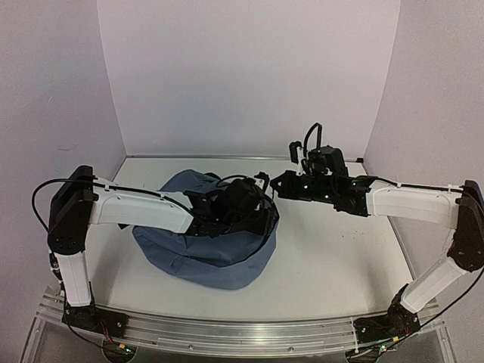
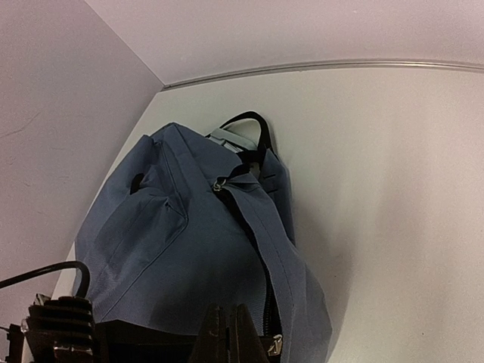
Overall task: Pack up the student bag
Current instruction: Zip the student bag at the center of the board, then adjust the student bag at the center of the board, then unzip the student bag at the center of the board.
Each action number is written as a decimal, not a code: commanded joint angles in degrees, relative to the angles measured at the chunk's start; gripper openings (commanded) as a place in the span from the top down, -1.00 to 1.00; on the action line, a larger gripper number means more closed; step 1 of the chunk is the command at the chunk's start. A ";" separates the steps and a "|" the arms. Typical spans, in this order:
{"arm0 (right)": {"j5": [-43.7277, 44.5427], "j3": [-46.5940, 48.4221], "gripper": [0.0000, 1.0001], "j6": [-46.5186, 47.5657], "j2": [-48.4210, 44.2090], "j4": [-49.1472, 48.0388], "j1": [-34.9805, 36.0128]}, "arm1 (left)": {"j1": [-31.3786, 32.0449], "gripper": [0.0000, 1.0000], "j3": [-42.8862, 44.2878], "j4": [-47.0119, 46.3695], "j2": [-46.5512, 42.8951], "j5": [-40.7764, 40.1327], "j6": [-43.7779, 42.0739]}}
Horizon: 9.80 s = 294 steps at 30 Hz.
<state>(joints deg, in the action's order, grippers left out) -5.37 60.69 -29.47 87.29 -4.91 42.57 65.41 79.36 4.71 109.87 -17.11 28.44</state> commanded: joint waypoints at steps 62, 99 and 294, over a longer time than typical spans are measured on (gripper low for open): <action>6.63 14.45 1.00 -2.08 10.88 0.90 0.26 | 5.52 1.00 -15.77 -16.24 -10.63 19.66 -6.26; 2.99 13.49 -0.96 -2.30 4.32 5.15 -0.74 | -4.03 -0.54 -11.38 0.31 -22.46 18.35 4.76; 25.16 27.65 0.32 -18.87 20.26 28.49 20.67 | -22.79 1.00 -26.87 -25.13 -29.95 52.80 8.89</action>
<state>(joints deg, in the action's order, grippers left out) 11.78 84.92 -47.56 103.87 20.83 63.96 39.88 49.06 -14.88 84.97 30.39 39.05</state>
